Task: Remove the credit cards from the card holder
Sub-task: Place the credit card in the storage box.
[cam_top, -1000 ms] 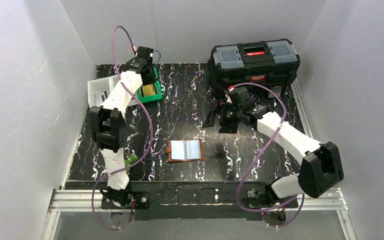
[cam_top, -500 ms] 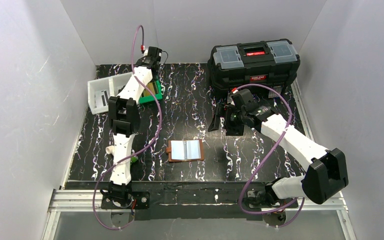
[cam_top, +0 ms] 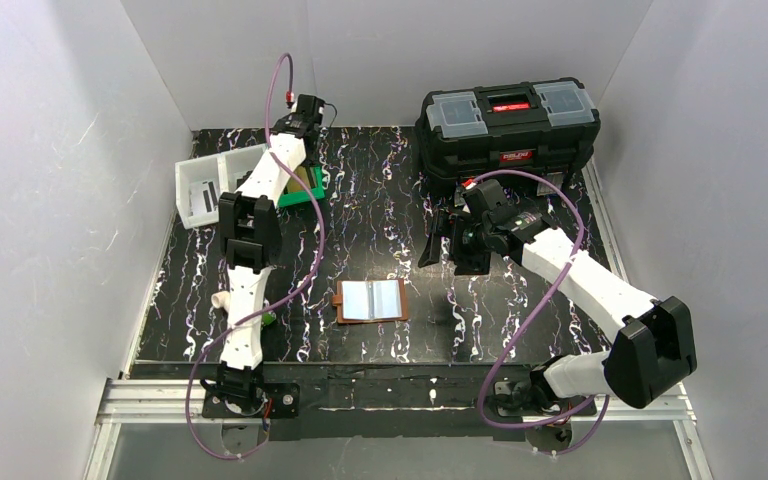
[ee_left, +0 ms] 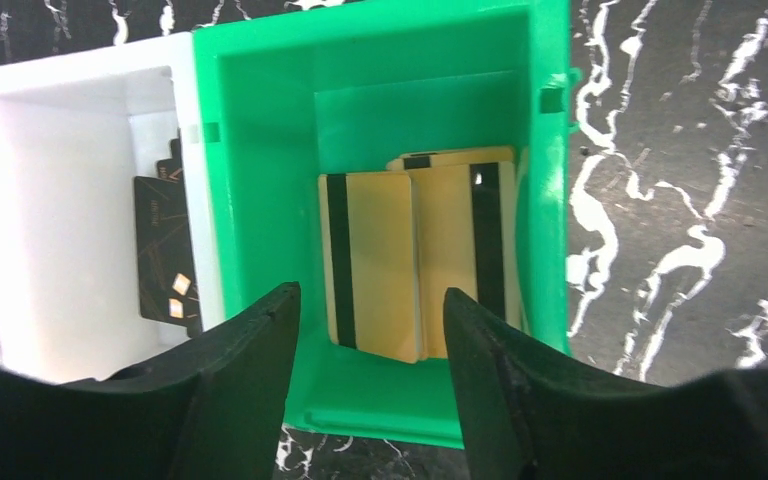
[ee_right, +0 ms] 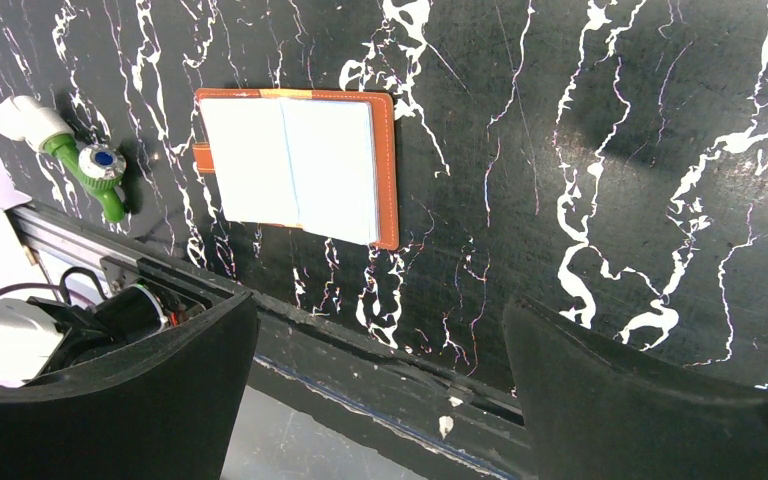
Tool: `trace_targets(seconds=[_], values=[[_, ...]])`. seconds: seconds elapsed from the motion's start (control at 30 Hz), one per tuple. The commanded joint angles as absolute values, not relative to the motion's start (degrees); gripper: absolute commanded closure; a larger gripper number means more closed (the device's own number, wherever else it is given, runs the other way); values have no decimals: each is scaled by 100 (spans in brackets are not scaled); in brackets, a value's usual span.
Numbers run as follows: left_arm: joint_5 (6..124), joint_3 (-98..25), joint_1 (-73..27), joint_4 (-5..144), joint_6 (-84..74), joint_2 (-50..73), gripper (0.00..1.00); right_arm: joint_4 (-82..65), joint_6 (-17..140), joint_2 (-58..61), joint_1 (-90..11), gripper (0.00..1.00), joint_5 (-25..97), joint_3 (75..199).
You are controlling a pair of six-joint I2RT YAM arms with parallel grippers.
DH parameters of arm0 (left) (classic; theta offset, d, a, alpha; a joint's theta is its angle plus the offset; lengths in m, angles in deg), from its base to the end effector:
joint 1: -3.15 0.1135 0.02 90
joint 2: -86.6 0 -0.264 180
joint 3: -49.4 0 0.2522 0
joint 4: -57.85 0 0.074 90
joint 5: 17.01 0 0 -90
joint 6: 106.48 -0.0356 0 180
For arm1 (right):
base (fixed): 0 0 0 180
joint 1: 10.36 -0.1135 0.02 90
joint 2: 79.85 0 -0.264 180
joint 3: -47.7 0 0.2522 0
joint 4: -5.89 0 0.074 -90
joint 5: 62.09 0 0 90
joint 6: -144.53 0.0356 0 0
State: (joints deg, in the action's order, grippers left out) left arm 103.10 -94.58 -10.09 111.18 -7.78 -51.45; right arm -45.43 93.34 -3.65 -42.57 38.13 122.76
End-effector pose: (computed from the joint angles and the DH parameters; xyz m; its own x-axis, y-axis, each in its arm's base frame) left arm 0.5279 -0.1059 0.2389 -0.6883 0.0275 -0.7249 -0.2393 0.9348 0.2626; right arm 0.2298 0.1523 0.2784 -0.9089 0.1564 -0.3866 -0.0596 0.8688 0.4915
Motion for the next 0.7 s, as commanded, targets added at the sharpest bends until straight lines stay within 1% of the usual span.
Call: trace_targets(seconds=[0.0, 0.17, 0.4, 0.53, 0.67], values=[[9778, -9709, -1026, 11300, -707, -4340, 44, -4519, 9333, -454, -4237, 2, 3741, 12469], [9122, -9520, -1067, 11455, -409, -3739, 41, -4482, 9339, -369, -4239, 2, 3651, 12459], [8188, -8102, -1398, 11460, 152, -2469, 41, -4523, 9371, -187, -4229, 2, 3271, 12485], [8124, -7234, -1809, 11457, 236, -1823, 40, -4442, 9483, -210, -4170, 2, 3164, 12375], [8163, -6400, -2289, 11410, 401, -1214, 37, -4348, 9549, -366, -4055, 2, 3081, 12168]])
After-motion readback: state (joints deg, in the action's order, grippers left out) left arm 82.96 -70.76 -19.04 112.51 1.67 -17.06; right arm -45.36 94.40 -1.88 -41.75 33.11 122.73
